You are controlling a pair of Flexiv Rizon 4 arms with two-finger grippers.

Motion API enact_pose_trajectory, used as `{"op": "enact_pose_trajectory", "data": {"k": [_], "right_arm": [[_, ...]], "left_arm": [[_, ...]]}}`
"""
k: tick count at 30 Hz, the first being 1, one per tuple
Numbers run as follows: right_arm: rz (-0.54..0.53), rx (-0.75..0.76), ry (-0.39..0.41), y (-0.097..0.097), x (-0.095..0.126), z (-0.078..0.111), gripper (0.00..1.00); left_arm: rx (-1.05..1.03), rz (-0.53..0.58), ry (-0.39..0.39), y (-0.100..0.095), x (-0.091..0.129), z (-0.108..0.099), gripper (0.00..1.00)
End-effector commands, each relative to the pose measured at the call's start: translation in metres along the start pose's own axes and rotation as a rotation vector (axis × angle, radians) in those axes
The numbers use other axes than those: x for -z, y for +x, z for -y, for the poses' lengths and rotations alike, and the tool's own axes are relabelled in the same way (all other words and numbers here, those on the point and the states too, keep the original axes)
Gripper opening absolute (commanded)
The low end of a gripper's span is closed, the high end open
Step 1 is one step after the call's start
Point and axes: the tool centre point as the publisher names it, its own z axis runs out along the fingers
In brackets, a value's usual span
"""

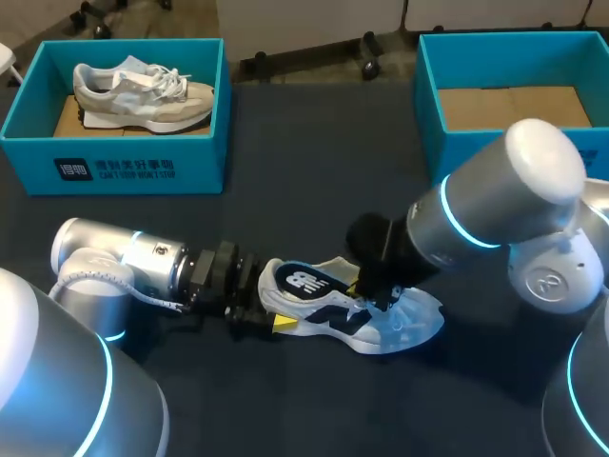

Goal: Take the shoe out of the shoebox, open the shoe tongue, remove and reinsert the insole, then place the shoe into the shoebox

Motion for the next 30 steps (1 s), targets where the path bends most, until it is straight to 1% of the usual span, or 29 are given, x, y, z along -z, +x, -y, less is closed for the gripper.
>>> {"op": "enact_pose_trajectory", "data": {"k": [1, 4, 9, 10, 15, 21, 25, 29, 30], "right_arm": [[-0.019, 0.024, -0.031, -0.002, 0.009, -0.001, 0.00], [-0.039, 0.049, -0.026, -0.004, 0.010, -0.008, 0.00], [-0.103, 0.098, -0.023, -0.006, 0.007, -0.016, 0.00], [-0.111, 0.104, -0.012, -0.006, 0.007, -0.018, 0.00], [-0.143, 0.149, -0.009, -0.006, 0.006, -0.029, 0.00], [-0.185, 0.210, 0.018, -0.001, 0.004, -0.042, 0.00], [-0.207, 0.253, 0.021, 0.003, 0.004, -0.049, 0.00], [-0.228, 0.298, 0.048, 0.008, 0.004, -0.056, 0.00], [-0.232, 0.306, 0.045, 0.009, 0.004, -0.058, 0.00]], "left_arm": [[0.000, 0.000, 0.000, -0.001, -0.001, -0.002, 0.00], [0.000, 0.000, 0.000, -0.001, -0.001, -0.002, 0.00], [0.000, 0.000, 0.000, -0.001, -0.001, -0.002, 0.00], [0.000, 0.000, 0.000, -0.001, -0.001, -0.002, 0.00], [0.000, 0.000, 0.000, -0.001, -0.001, -0.002, 0.00], [0.000, 0.000, 0.000, -0.001, -0.001, -0.002, 0.00], [0.000, 0.000, 0.000, -0.001, -0.001, -0.002, 0.00], [0.000, 0.000, 0.000, -0.001, -0.001, -0.002, 0.00], [0.000, 0.000, 0.000, -0.001, -0.001, -0.002, 0.00]]}}
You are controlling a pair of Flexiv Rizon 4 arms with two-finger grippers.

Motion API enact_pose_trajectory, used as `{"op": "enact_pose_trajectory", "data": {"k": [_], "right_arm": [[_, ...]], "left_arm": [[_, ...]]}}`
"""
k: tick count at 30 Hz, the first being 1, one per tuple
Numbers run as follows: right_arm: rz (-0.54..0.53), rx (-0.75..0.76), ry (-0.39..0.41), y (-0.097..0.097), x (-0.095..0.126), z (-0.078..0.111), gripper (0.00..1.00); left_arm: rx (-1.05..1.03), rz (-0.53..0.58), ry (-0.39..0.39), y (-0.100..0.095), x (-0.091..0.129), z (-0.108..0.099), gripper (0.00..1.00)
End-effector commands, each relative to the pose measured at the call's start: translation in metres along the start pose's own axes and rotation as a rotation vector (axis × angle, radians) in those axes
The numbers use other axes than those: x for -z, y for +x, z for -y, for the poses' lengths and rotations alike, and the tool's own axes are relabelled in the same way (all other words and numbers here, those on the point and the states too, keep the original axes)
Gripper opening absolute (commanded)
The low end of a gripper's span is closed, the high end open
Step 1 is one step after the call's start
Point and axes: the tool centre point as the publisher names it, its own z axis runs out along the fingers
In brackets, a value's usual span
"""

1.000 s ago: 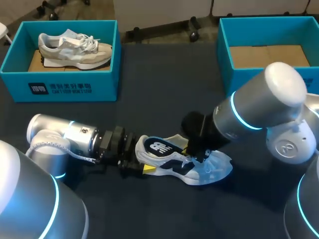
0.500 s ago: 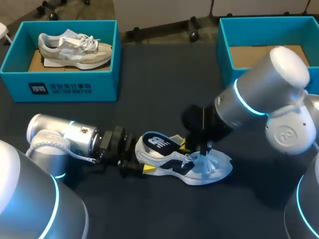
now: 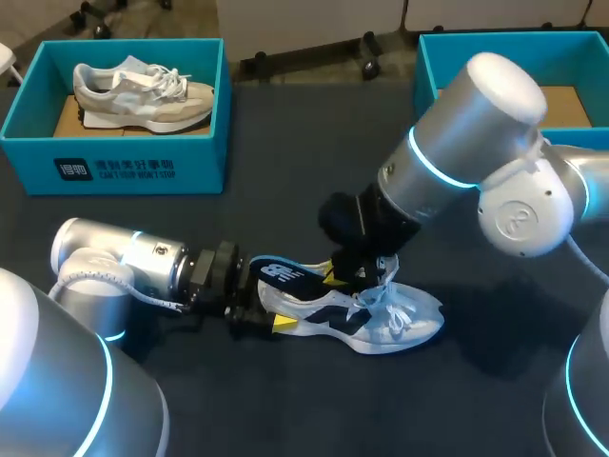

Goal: Take the shoe out of the shoebox, open the shoe tongue, remove and reinsert the insole, then place the shoe into the shoebox

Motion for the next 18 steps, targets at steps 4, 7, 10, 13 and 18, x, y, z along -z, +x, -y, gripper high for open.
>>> {"op": "enact_pose_trajectory", "data": {"k": [4, 7, 10, 13, 18], "right_arm": [[-0.020, 0.026, 0.034, -0.002, -0.002, -0.015, 0.00], [-0.016, 0.007, 0.047, -0.001, -0.004, -0.016, 0.00], [0.002, -0.025, 0.063, -0.002, -0.003, -0.015, 0.45], [0.031, -0.046, 0.061, 0.001, 0.003, -0.012, 0.88], [0.081, -0.077, 0.063, 0.004, 0.018, -0.010, 1.00]], "left_arm": [[0.000, 0.000, 0.000, -0.001, -0.001, -0.002, 0.00], [0.000, 0.000, 0.000, -0.001, -0.001, -0.002, 0.00], [0.000, 0.000, 0.000, -0.001, -0.001, -0.002, 0.00], [0.000, 0.000, 0.000, -0.001, -0.001, -0.002, 0.00], [0.000, 0.000, 0.000, -0.001, -0.001, -0.002, 0.00]]}}
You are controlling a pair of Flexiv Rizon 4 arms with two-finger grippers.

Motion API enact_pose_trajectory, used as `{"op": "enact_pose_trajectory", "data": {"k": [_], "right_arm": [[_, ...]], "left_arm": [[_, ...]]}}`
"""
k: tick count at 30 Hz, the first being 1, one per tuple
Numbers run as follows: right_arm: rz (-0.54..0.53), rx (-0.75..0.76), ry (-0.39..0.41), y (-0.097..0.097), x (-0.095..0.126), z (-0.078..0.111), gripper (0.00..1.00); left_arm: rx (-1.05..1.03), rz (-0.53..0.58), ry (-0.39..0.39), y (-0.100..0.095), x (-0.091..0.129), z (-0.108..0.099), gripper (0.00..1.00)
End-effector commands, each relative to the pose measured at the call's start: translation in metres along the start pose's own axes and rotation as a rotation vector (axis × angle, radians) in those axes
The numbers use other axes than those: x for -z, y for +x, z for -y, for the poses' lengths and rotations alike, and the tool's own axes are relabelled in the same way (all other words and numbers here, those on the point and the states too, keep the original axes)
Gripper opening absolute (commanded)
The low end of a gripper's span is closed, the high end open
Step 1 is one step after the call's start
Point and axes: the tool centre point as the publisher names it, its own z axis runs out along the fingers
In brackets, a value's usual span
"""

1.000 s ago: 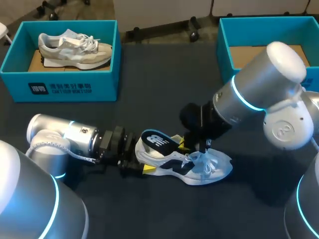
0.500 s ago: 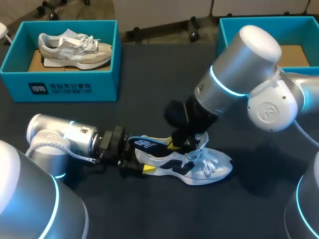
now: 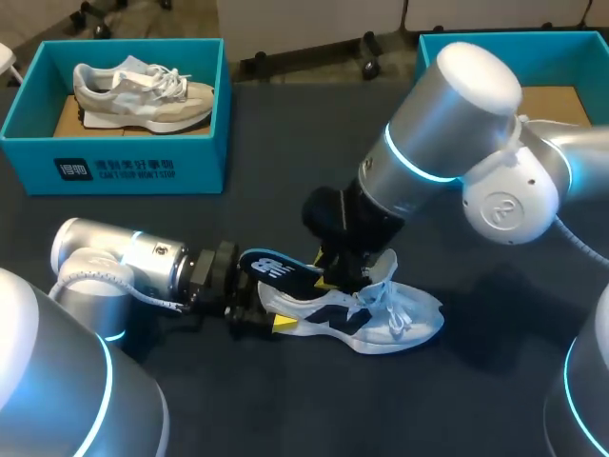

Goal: Take the shoe out of the shoebox, open the shoe tongue, remove and reinsert the insole, then place the shoe into the shoebox

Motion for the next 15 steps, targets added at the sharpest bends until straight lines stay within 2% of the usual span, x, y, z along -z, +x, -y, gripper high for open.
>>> {"op": "enact_pose_trajectory", "data": {"k": [1, 5, 7, 15], "right_arm": [[0.047, -0.023, 0.001, 0.008, 0.019, 0.006, 1.00], [0.055, -0.046, -0.012, 0.007, 0.030, 0.004, 1.00], [0.043, -0.046, -0.007, 0.005, 0.031, -0.003, 0.96], [-0.003, -0.043, -0.014, -0.007, 0.024, -0.020, 0.50]], "left_arm": [[0.000, 0.001, 0.000, -0.001, -0.001, -0.002, 0.00], [0.000, 0.001, 0.000, -0.001, -0.001, -0.002, 0.00], [0.000, 0.001, 0.000, -0.001, -0.001, -0.002, 0.00], [0.000, 0.001, 0.000, -0.001, -0.001, -0.002, 0.00]]}}
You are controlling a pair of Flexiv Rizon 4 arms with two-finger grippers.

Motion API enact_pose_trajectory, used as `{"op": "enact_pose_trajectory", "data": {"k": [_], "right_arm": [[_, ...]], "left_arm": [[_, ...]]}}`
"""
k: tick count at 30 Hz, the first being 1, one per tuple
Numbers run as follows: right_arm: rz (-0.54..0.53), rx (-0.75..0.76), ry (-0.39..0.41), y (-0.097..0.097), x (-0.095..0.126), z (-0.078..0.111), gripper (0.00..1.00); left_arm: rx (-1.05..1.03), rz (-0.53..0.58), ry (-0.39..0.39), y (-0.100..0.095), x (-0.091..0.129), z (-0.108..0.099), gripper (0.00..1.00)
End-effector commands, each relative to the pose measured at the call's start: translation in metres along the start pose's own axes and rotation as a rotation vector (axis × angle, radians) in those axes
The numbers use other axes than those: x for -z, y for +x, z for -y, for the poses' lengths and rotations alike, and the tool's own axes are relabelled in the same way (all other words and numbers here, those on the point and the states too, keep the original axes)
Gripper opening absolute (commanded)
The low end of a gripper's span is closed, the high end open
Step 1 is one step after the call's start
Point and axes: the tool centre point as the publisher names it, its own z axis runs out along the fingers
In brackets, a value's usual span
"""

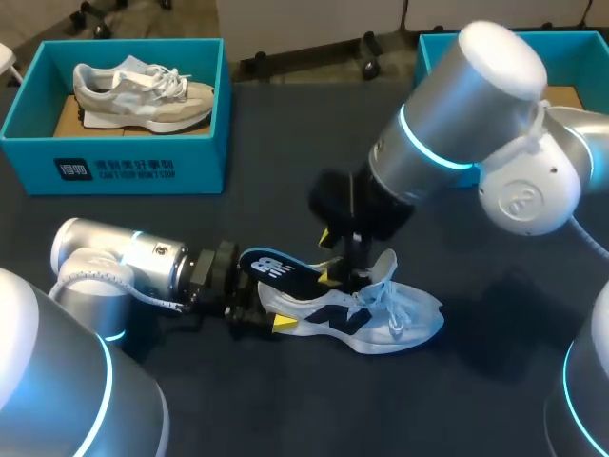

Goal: Take the shoe out of the shoebox, open the shoe tongue, remove and reinsert the insole, then place the shoe into the shoebox

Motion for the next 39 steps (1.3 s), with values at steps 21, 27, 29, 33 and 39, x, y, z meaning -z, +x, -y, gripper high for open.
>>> {"op": "enact_pose_trajectory", "data": {"k": [21, 27, 29, 33, 39], "right_arm": [[-0.082, -0.025, -0.052, -0.010, -0.035, -0.020, 0.47], [-0.102, -0.046, -0.070, -0.011, -0.045, -0.020, 0.46], [-0.111, -0.055, -0.072, -0.011, -0.048, -0.021, 0.44], [-0.115, -0.066, -0.074, -0.011, -0.051, -0.022, 0.42], [-0.114, -0.101, -0.092, -0.009, -0.054, -0.018, 0.39]], "left_arm": [[0.000, 0.000, 0.000, -0.001, -0.001, -0.002, 0.00], [0.000, 0.000, 0.000, -0.001, -0.001, -0.002, 0.00], [0.000, 0.000, 0.000, -0.001, -0.001, -0.002, 0.00], [0.000, 0.000, 0.000, -0.001, -0.001, -0.002, 0.00], [0.000, 0.000, 0.000, -0.001, -0.001, -0.002, 0.00]]}}
